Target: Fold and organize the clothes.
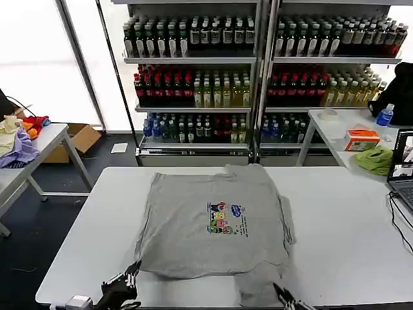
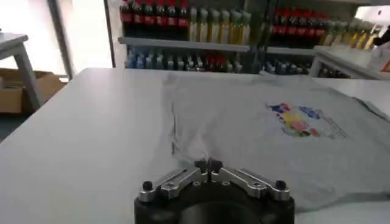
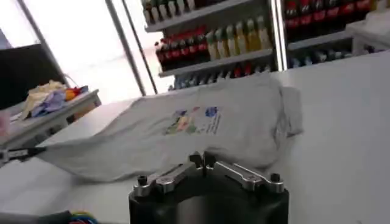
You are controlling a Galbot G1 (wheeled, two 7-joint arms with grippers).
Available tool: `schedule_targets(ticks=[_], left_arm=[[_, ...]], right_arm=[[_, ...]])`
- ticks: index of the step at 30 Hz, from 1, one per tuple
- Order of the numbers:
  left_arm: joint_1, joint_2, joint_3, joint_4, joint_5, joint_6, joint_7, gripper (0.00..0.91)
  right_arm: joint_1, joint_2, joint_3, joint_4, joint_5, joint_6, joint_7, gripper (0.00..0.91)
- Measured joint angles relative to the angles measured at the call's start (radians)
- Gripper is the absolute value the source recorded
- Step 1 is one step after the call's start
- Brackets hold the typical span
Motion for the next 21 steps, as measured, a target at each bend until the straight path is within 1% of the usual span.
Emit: schedule_targets(ticks=[5,12,18,21], left_arm=[[-0.100,0.047,0.015,0.048,-0.065,0.018,-0.001,0.010],[-0.236,0.102,0.040,0.133,-0.131,0.027,0.017,0.010],[-0.352,0.126,0.073,0.220,-0.164,0.034,0.028,0.010],[-0.411,0.140,0.093,0.264,-0.175,0.036,0.031,0.010]], right_arm=[[0.114,-0.006,-0.003,-0.044,0.034,-0.015,0.042,0.000],[0.275,-0.017,-0.030,-0.120,0.043,-0.049,0.100,0.000],[0.433,-0.032,-0.085,-0.209,0.018,-0.066,0.138,0.000],[0.510,-0.037,-0.120,-0.262,-0.002,-0.076,0.147,0.000]])
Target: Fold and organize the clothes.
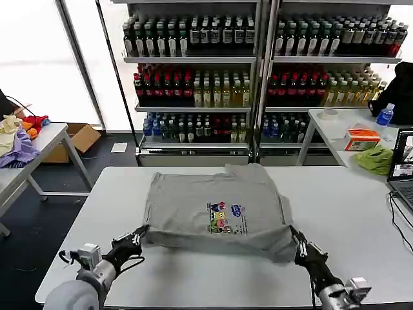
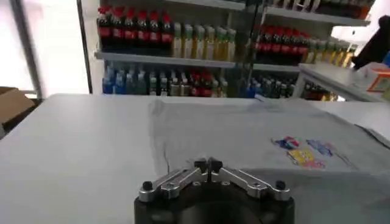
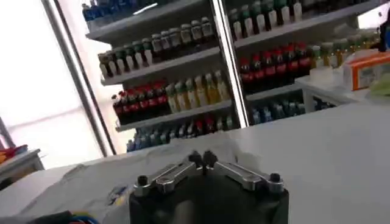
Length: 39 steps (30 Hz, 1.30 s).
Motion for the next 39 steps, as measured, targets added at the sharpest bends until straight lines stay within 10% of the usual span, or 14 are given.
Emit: schedule_targets(ticks=[3,4,5,21,39], left_arm=[[-0.052,0.004,0.022,0.041,-0.007,0.003,0.004,0.121],[-0.067,0.004,0.028,0.054,-0.008,0.004,0.006,0.524],[-0.082,0.004,0.036,0.068,-0.009,0.004,0.009,0.907],[-0.178,-0.027,0.034,0.193,0.008,-0.015,0.013,0.907],[-0.010,-0.092,0.017,0.110,0.091,-0.028,0.018,0.907]], right_arm=[[0.071,-0.001,-0.040,-0.054,-0.020,-0.009,0.002,0.000],[0.093,0.000,-0.054,-0.071,-0.028,-0.012,0.002,0.060],[0.113,0.002,-0.067,-0.088,-0.036,-0.016,0.002,0.907],[0.257,0.008,-0.143,-0.207,-0.099,-0.061,0.004,0.907],[0.049,0.025,-0.053,-0.059,-0.185,-0.166,0.094,0.907]])
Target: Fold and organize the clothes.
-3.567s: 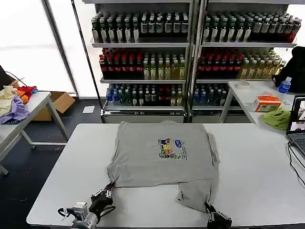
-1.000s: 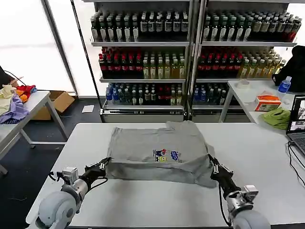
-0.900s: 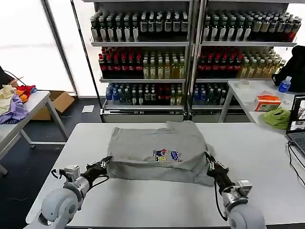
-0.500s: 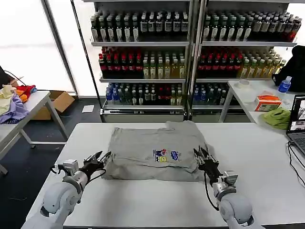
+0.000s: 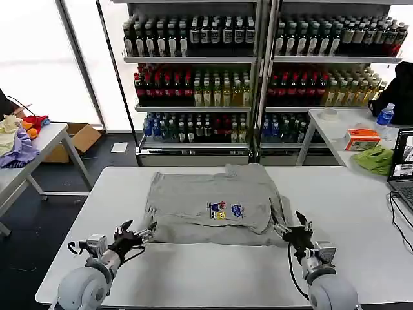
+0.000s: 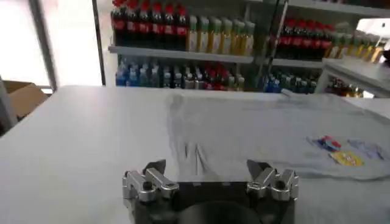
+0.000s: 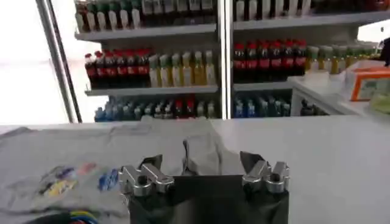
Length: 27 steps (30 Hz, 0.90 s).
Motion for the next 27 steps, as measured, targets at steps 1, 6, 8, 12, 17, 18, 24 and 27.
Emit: schedule_targets(ticks=[1,6,8,12,17,18,24,27], left_arm=[[0.002,-0.003,0.001,0.001,0.003,-0.002,-0.001,0.907],[0.013,-0.017,0.006,0.016,0.019,-0.010,0.000,0.746],[0.021,-0.024,0.007,0.023,0.023,-0.014,0.003,0.202],[0.027,-0.034,0.008,0.039,0.029,-0.022,0.005,0.040],[0.032,-0.043,0.005,0.056,0.036,-0.038,0.010,0.040],[0.033,-0.046,0.004,0.058,0.037,-0.040,0.010,0.040],[0.042,-0.050,-0.004,0.070,0.040,-0.059,0.009,0.040],[0.052,-0.050,-0.007,0.068,0.037,-0.068,0.009,0.030]], right_arm=[[-0.005,0.002,0.000,0.001,-0.005,-0.003,0.002,0.907],[-0.030,0.013,-0.012,0.007,-0.025,-0.023,0.013,0.181],[-0.034,0.016,-0.018,0.007,-0.029,-0.028,0.016,0.000],[-0.036,0.019,-0.027,-0.001,-0.031,-0.039,0.023,0.000],[-0.038,0.021,-0.032,-0.014,-0.027,-0.050,0.024,0.000],[-0.038,0.021,-0.032,-0.016,-0.026,-0.052,0.024,0.000],[-0.044,0.016,-0.025,-0.024,-0.005,-0.050,0.019,0.000],[-0.049,0.014,-0.022,-0.023,0.009,-0.048,0.015,0.000]])
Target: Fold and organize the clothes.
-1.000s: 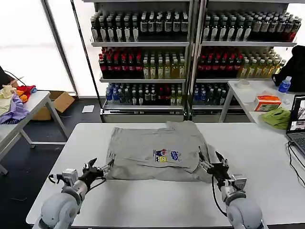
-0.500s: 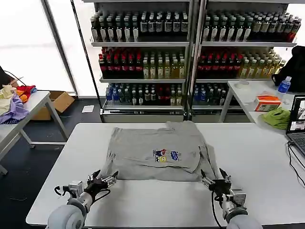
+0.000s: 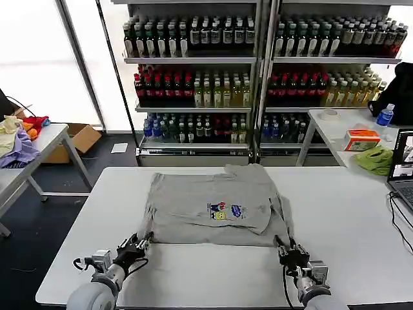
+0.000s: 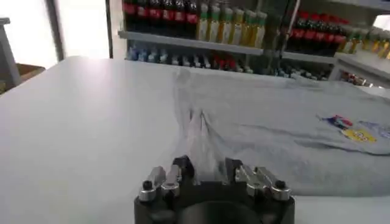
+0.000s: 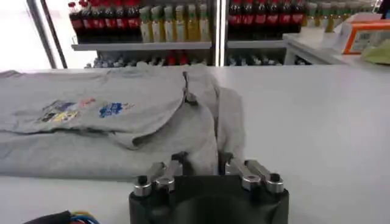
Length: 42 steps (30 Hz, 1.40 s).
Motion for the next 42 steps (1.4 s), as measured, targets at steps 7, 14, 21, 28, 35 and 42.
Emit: schedule_targets(ticks=[7,14,21,28,35,42], left_arm=[[0.025,-0.013,-0.001,-0.019,-0.003,-0.013,0.000,0.040],[0.059,-0.021,-0.023,-0.055,-0.008,-0.013,0.003,0.040],[0.134,-0.038,-0.063,-0.131,0.003,-0.009,0.001,0.030],[0.236,-0.071,-0.106,-0.223,0.012,0.014,0.008,0.030],[0.348,-0.109,-0.147,-0.307,0.040,0.049,0.032,0.907],[0.429,-0.116,-0.191,-0.360,0.080,0.084,0.053,0.907]], right_arm=[[-0.014,-0.014,0.012,0.006,0.032,0.000,-0.021,0.000],[-0.049,-0.037,0.030,0.036,0.055,-0.002,-0.047,0.000],[-0.135,-0.060,0.071,0.097,0.064,0.010,-0.068,0.000],[-0.265,-0.060,0.131,0.167,0.064,0.031,-0.083,0.000],[-0.372,-0.060,0.175,0.215,0.068,0.030,-0.094,0.907],[-0.408,-0.055,0.216,0.254,0.113,0.031,-0.099,0.907]])
